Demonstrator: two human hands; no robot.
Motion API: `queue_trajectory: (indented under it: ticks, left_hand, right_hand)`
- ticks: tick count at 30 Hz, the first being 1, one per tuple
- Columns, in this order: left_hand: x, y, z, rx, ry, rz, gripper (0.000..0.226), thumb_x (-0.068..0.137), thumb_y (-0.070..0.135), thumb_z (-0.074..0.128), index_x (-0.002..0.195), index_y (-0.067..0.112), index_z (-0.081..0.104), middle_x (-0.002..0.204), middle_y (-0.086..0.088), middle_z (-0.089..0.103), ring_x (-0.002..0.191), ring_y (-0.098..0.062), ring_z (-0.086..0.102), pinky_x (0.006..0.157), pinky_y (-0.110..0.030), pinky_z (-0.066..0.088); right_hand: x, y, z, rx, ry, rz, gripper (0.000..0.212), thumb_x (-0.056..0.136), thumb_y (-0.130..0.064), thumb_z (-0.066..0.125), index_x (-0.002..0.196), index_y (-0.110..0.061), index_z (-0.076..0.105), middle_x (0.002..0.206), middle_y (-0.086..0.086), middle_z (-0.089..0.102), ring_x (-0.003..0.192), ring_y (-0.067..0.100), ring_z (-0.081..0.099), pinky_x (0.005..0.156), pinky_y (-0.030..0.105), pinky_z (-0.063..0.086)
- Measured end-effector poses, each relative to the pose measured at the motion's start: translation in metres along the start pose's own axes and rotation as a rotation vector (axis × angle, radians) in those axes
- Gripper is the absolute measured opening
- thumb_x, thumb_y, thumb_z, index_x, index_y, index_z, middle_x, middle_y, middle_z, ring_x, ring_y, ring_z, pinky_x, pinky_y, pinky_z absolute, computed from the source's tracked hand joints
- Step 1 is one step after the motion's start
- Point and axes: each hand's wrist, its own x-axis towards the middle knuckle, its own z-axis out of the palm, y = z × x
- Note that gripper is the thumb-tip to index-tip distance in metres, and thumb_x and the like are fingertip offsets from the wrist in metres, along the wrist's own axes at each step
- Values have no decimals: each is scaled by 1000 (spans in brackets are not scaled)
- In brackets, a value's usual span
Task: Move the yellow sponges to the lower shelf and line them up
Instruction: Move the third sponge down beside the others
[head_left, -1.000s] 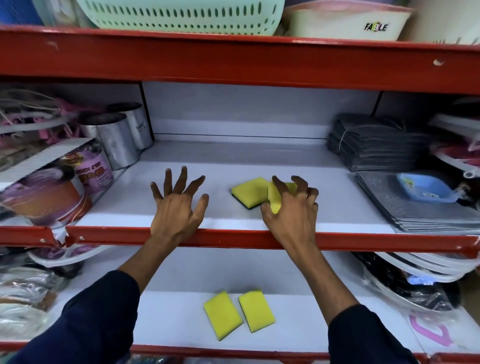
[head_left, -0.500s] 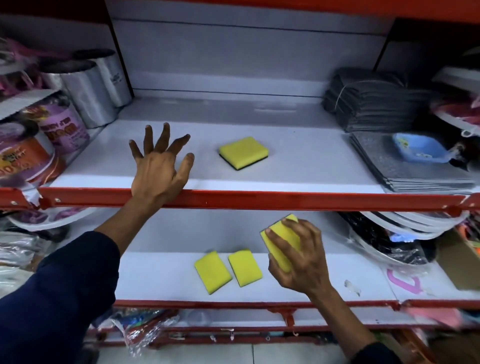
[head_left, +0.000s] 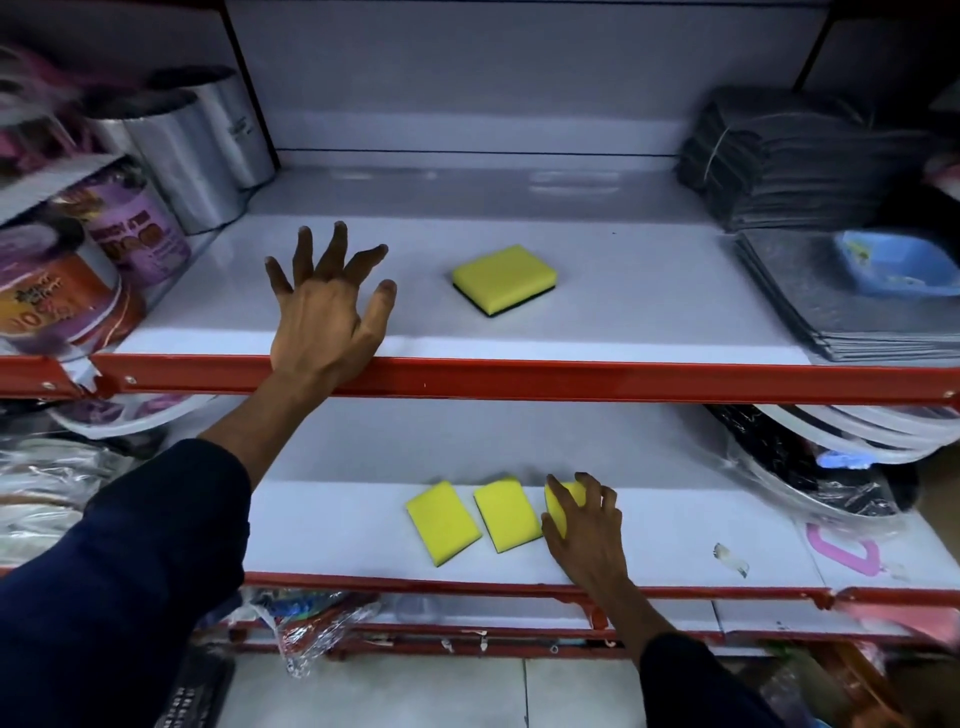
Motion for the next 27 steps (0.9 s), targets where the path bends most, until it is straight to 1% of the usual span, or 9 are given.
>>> queue_trajectory:
  ticks: [3, 6, 9, 11, 14, 18, 21, 24, 27]
  left_hand:
    - [-1, 0, -1, -6, -1, -3, 57, 92, 56, 26, 143, 36, 41, 163, -5, 23, 152, -32, 4, 118, -67, -3]
    - [-2, 1, -1, -7, -2, -2, 57, 91, 56, 25, 143, 36, 41, 163, -5, 23, 152, -32, 4, 118, -68, -2]
    - [-2, 1, -2, 0, -5, -2, 59, 91, 57, 24, 143, 36, 40, 163, -5, 23, 152, -32, 4, 118, -68, -2]
    - [-2, 1, -2, -1, -9, 1, 59, 91, 58, 24, 143, 37, 39, 163, -5, 22, 152, -32, 4, 118, -69, -2]
    - [-2, 2, -2, -8, -9, 5, 60, 90, 58, 24, 144, 37, 39, 163, -6, 22, 152, -32, 4, 118, -69, -2]
    - [-3, 1, -2, -10, -14, 12, 60, 90, 58, 23, 144, 37, 38, 163, -7, 22, 152, -32, 3, 118, -69, -2]
    - [-3, 2, -4, -4, -14, 19, 61, 90, 60, 22, 144, 37, 38, 163, -8, 22, 152, -34, 5, 117, -70, 0]
    - [-3, 3, -6, 2, -14, 15, 62, 89, 60, 22, 144, 36, 38, 163, -9, 23, 152, -35, 6, 117, -70, 1]
    - [-3, 3, -5, 8, -21, 10, 62, 89, 60, 23, 144, 37, 37, 163, -7, 22, 152, -33, 5, 117, -69, 1]
  right_hand:
    - [1, -2, 7, 6, -3, 31, 60, 88, -56, 30, 137, -29, 51, 140, 19, 48, 116, 42, 50, 79, 51, 53]
    - [0, -8, -3, 64, 35, 30, 58, 92, -58, 30, 144, -34, 40, 154, 13, 37, 138, 40, 36, 98, 56, 45]
    - [-2, -19, -33, 206, 156, -56, 53, 95, -51, 39, 146, -33, 38, 158, 4, 34, 144, 28, 31, 110, 46, 38]
    - [-2, -28, -57, 321, 299, -129, 48, 95, -41, 47, 141, -28, 48, 150, 1, 46, 136, 22, 42, 107, 40, 42]
    - [2, -46, -99, 410, 625, -260, 37, 90, -26, 58, 126, -20, 64, 121, 6, 66, 112, 20, 57, 89, 36, 51]
    - [21, -75, -163, 327, 931, -383, 31, 87, -21, 60, 116, -17, 71, 99, 9, 71, 93, 25, 61, 79, 34, 45]
    - [40, -99, -207, 297, 911, -312, 35, 84, -23, 64, 119, -22, 67, 111, 6, 67, 100, 26, 57, 82, 37, 42]
    - [70, -119, -236, 265, 761, -171, 41, 83, -33, 63, 124, -30, 59, 126, -1, 57, 113, 23, 48, 87, 38, 41]
    - [108, -131, -242, 226, 564, -58, 55, 81, -50, 57, 132, -31, 51, 137, 4, 48, 121, 30, 41, 95, 46, 43]
